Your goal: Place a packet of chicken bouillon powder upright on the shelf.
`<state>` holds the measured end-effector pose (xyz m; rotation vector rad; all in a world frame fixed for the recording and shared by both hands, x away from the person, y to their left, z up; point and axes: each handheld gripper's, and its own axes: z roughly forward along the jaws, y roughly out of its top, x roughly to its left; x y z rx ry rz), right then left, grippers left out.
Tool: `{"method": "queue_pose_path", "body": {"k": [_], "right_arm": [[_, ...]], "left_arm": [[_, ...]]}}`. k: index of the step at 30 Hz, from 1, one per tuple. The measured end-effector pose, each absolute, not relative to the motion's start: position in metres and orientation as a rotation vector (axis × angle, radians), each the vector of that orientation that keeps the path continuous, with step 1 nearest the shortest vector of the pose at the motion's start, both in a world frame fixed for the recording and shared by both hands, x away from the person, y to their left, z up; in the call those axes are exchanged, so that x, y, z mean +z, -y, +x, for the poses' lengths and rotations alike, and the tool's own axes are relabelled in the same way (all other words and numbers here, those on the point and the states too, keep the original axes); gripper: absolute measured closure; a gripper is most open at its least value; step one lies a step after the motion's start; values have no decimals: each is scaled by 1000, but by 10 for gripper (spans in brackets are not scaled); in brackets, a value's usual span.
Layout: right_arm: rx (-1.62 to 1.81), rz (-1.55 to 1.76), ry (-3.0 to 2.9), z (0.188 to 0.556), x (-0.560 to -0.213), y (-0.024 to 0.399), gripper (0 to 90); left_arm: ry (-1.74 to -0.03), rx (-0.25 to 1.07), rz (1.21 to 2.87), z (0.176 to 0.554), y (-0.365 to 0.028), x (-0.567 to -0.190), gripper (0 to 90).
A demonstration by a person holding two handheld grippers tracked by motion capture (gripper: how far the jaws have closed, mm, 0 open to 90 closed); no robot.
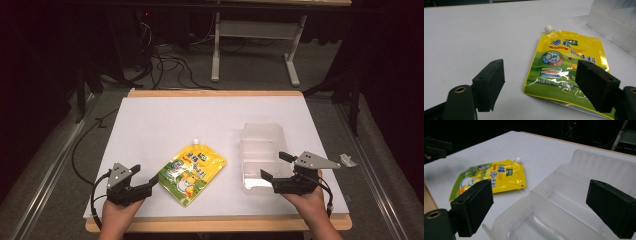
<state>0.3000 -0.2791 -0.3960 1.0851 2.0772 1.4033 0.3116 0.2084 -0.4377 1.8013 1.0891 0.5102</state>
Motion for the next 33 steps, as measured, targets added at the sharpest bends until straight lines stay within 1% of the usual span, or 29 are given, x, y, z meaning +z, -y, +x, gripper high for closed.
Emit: {"method": "queue_pose_path", "body": {"k": [7,9,10,11,12,15,17,18,19,20,24,28,29,33], "right_arm": [[1377,1072,-2060,297,-395,282,86],[1371,1086,-2055,297,-394,283,89],[1366,1096,-2054,298,-395,285,96],[1366,1096,-2054,298,-395,285,96],[1375,1107,-2051,299,-394,288,107],[1382,1123,-2052,301,-395,290,113],[1358,1140,-2061,302,-397,295,119],[1342,1144,-2063,301,-397,297,125],[1354,1172,-2033,299,-401,304,133],[1362,1182,-2028,298,-401,305,137],[1357,1151,-2030,295,-402,305,152],[1355,1149,-2035,295,-404,305,159],[1354,1155,-2035,295,-404,305,161],[1353,1157,-2028,294,-403,307,169]], "left_arm": [[-1094,520,1797,316,-210,-440,239],[-1097,518,1810,319,-210,-442,255],[-1106,516,1811,320,-211,-444,299],[-1109,511,1809,321,-212,-445,299],[-1128,477,1797,324,-214,-448,432],[-1126,443,1813,327,-216,-452,706],[-1131,435,1831,332,-215,-455,815],[-1151,453,1841,336,-214,-457,815],[-1168,472,1851,339,-212,-458,900],[-1228,502,1872,349,-208,-463,900],[-1272,511,1900,360,-204,-470,900],[-1259,490,1994,368,-193,-482,900],[-1245,509,2007,367,-191,-482,900],[-1209,503,2030,364,-189,-482,900]]}}
